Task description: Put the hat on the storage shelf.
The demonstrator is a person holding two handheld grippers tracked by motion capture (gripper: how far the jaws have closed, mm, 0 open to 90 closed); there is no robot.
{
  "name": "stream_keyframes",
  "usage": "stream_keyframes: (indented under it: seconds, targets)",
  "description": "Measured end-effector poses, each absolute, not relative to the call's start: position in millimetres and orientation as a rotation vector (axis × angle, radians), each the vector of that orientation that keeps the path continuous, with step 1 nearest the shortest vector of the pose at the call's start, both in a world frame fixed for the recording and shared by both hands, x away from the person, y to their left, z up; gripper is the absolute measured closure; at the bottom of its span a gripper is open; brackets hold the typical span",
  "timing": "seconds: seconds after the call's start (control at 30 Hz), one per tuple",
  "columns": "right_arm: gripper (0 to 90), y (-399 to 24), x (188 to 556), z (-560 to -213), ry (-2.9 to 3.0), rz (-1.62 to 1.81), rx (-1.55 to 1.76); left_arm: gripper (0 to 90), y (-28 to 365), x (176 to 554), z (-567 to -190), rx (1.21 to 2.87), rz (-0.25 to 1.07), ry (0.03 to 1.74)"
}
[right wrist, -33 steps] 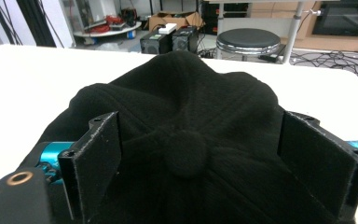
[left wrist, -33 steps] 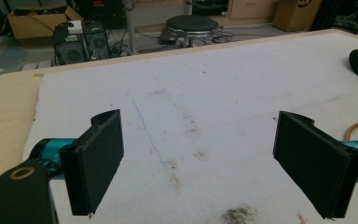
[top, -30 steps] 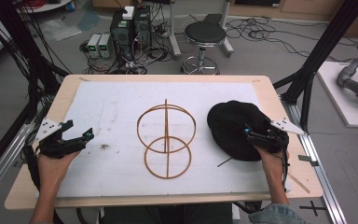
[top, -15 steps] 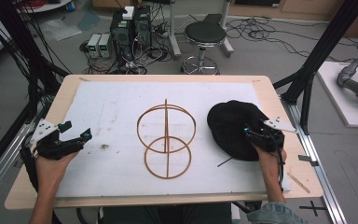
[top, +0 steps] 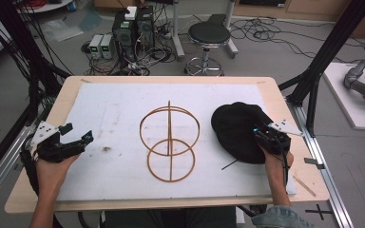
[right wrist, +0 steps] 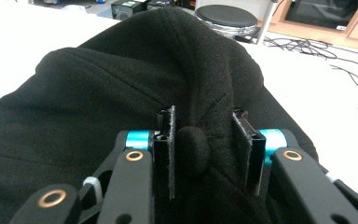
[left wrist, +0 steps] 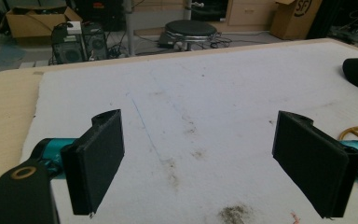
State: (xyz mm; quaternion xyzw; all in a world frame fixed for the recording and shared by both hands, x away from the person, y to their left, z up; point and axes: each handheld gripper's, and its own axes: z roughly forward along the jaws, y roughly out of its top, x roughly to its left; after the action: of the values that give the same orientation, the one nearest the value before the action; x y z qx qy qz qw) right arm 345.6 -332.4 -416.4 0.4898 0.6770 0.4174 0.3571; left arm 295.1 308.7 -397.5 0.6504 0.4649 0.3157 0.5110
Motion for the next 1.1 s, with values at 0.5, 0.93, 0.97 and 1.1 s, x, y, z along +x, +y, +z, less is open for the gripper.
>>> stream_keyframes:
  seconds: [0.5,0.93,0.97,1.1]
  targets:
    - [74.7,-338,339,-400,1.668,1.215,1.303,17.0,310,297,-396,1.55,0.76,1.119]
    - [76.1,-336,339,-374,1.589,1.304,1.272,17.0,309,301,-395,1.543,0.753,1.11]
    - [76.2,-336,339,-371,1.583,1.31,1.265,17.0,309,301,-394,1.543,0.753,1.11]
    - [76.4,-335,339,-358,1.564,1.331,1.241,17.1,309,302,-395,1.544,0.753,1.113]
